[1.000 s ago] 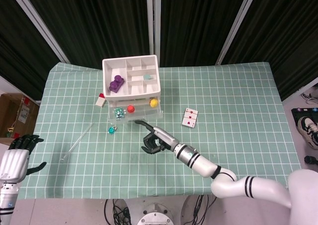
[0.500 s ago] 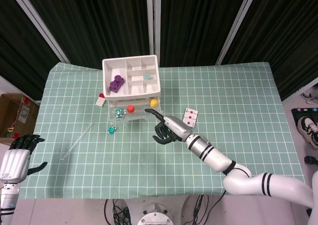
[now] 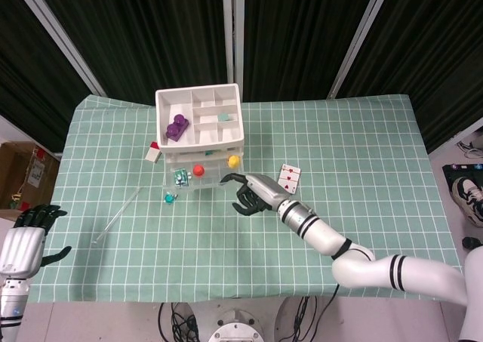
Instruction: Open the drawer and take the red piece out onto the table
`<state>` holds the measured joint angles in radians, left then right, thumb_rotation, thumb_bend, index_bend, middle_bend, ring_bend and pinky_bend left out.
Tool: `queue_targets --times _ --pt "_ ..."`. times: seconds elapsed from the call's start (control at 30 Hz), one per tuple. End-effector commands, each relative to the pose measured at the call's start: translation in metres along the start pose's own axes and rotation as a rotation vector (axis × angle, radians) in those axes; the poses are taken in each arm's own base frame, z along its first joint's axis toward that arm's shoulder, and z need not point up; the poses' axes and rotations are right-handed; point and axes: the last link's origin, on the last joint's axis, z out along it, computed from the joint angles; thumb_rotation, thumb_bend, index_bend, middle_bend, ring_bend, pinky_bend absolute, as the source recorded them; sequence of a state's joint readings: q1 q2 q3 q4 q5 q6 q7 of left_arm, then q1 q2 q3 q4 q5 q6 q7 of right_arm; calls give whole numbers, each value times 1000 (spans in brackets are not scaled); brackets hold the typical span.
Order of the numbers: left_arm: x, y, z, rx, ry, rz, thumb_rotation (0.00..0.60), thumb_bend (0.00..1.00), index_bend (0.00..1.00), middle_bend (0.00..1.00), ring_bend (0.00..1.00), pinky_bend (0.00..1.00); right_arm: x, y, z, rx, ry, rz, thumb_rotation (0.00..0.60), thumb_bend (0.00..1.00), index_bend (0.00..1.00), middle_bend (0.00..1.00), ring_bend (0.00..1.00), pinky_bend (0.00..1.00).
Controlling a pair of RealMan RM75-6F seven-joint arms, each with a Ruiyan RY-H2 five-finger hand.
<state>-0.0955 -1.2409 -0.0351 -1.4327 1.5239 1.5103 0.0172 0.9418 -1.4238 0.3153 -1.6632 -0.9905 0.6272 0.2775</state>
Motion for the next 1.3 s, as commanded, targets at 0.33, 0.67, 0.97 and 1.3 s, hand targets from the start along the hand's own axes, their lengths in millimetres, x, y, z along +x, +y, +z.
queue_targets --times 0.33,0.67,0.97,1.3 --pt "1 2 2 -8 1 4 600 0 287 225 161 202 -2 -4 -26 33 -31 -51 600 376 193 797 785 816" --pt "3 -1 -3 5 11 2 600 0 287 225 161 203 39 -53 -41 160 69 -321 600 288 178 878 897 927" --pt "2 1 -8 11 10 -1 600 0 287 225 161 202 36 -96 23 159 124 -642 600 167 391 955 999 1000" --pt "2 -4 -11 30 7 1 600 0 287 225 161 203 18 -105 68 44 92 -768 600 150 403 957 1000 1000"
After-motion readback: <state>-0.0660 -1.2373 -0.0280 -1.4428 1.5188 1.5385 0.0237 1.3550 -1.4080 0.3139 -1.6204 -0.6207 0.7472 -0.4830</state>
